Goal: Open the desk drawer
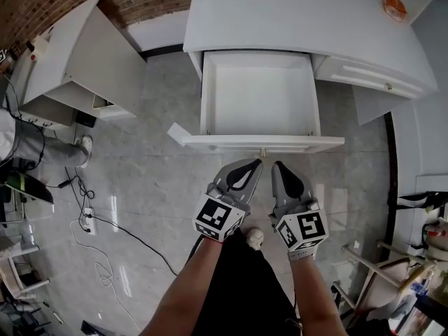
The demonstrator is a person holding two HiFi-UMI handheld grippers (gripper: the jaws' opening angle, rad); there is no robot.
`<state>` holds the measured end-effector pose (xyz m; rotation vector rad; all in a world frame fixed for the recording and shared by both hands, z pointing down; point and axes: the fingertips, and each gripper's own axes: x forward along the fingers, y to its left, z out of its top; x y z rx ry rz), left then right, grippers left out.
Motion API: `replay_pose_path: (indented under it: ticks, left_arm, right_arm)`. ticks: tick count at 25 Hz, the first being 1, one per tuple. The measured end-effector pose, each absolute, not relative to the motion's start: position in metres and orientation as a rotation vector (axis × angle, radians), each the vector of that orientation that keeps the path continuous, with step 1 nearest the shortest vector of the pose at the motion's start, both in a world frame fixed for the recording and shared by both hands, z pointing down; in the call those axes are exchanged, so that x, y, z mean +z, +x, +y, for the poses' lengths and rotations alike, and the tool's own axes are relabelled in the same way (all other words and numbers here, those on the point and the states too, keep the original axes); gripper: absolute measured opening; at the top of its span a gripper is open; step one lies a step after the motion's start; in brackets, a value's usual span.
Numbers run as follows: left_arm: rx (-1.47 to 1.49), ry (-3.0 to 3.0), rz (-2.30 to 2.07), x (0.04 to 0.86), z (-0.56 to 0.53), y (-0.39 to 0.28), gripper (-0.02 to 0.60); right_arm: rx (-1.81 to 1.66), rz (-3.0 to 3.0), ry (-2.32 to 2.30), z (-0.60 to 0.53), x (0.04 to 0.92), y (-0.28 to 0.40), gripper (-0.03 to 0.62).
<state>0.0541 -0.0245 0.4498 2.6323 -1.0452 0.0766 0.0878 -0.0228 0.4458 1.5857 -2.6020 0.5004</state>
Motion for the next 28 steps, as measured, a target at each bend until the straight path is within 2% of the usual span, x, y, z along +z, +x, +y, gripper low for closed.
replay_pose_path:
  ticks: [13, 28]
  left_arm:
    - [0.116, 2.779, -1.039, 0.341, 0.016, 0.032, -0.002]
    - [-0.05, 2.727, -1.168, 0.229, 0.03, -0.014, -0.002]
  right_arm:
    - [0.367, -2.643, 1.621, 0.007, 0.326, 0.116, 0.0]
    - [0.265, -2.695, 1.58, 0.031, 0.217, 0.134, 0.0]
